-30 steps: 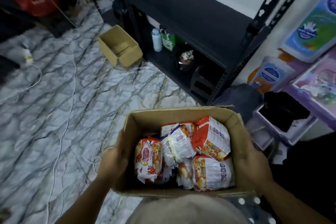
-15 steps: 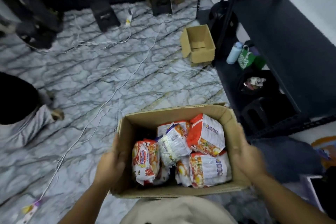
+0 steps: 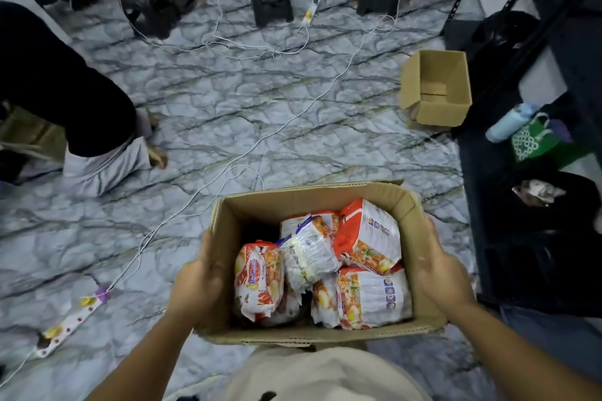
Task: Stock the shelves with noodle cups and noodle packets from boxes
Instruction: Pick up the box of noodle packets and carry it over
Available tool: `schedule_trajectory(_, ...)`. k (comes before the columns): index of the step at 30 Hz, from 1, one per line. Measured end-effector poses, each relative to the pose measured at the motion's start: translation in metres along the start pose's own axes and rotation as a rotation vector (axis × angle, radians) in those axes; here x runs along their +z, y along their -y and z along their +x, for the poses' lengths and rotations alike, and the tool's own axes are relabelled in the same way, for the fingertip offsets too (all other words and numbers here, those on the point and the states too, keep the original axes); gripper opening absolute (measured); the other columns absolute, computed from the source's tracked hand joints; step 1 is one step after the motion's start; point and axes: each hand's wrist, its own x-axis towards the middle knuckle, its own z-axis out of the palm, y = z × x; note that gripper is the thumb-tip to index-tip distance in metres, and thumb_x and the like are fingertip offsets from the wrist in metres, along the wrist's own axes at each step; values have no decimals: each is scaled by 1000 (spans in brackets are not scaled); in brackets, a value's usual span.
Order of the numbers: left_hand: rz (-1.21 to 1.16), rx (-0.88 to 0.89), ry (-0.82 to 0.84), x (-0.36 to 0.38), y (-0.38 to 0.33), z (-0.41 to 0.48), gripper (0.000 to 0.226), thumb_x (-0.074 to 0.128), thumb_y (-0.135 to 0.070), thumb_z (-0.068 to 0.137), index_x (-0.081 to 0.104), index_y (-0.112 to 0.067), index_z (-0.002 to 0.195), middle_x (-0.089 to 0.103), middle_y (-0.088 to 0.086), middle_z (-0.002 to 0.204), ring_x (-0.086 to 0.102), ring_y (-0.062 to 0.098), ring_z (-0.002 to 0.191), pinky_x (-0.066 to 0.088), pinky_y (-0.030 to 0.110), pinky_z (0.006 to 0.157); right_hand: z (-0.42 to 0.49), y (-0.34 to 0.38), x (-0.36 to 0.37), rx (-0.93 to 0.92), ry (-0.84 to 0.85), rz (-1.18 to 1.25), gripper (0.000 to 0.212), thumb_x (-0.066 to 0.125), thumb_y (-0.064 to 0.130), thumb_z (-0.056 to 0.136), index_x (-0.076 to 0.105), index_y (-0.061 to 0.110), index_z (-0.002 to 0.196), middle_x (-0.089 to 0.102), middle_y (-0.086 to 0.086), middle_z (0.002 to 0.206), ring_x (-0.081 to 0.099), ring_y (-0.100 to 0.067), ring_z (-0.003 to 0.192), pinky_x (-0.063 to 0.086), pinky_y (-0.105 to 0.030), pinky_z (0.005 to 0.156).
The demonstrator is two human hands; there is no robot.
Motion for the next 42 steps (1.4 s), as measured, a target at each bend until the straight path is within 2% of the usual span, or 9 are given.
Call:
schedule_trajectory(4,-16,3,60,-14,15,60,84,58,-13,98,11,-30,165,73,21,94,66,41,82,47,40,64,35,37,4,32,3,-10,90,54,10,96,0,37,163,50,-7,58,53,-32,60,34,-37,57)
schedule_trajectory(10,-2,61,92,-45,6,156,83,58,-14,97,14,-29,165,73,22,104,66,44,88,50,43,66,83,81,4,104,-13,18,91,54,9,95,0,36,163,49,-6,55,52,-30,55,38,-36,55)
schedule_trajectory(14,-11,114,75,-63,-12,212,83,58,-11,97,14,-25,165,71,24,90,65,43,78,51,47,65,118,110,-4,107,-60,61,94,54,9,96,-6,38,161,50,-5,54,51,-30,54,39,-37,55)
schedule_trajectory(18,-23,145,44,-79,-32,268,83,57,-12,97,12,-27,165,70,23,88,64,43,77,50,45,63,169,133,-19,91,-128,39,93,58,10,95,-1,32,164,46,-2,53,41,-24,50,35,-36,54)
schedule_trajectory(22,-14,172,18,-90,-64,332,84,57,-12,96,13,-29,165,69,22,82,63,43,72,50,47,61,226,152,-36,101,-162,69,88,57,10,97,4,30,164,40,2,54,38,-23,51,33,-37,55)
schedule_trajectory(27,56,234,26,-95,-111,408,84,58,-9,96,13,-24,166,71,27,91,64,47,80,36,38,61,299,154,-46,150,-145,104,89,57,12,97,1,31,164,43,-2,57,62,-39,70,34,-37,60)
schedule_trajectory(33,125,294,75,-101,-182,494,87,59,-10,94,11,-27,165,71,24,93,65,44,81,42,39,62,383,147,-68,194,-113,174,90,56,10,96,1,31,164,51,-7,65,61,-37,67,41,-37,59)
schedule_trajectory(37,164,331,107,-100,-227,543,86,57,-15,96,8,-32,165,71,25,102,66,43,87,46,42,65,416,139,-78,264,-143,205,90,57,7,95,3,28,164,49,-6,61,44,-27,56,37,-36,56)
schedule_trajectory(42,217,470,156,-96,-291,627,87,57,-11,96,8,-28,166,70,24,94,61,37,75,41,37,59,448,148,-94,408,-169,257,85,55,9,97,5,26,164,60,-21,73,58,-38,69,36,-37,61)
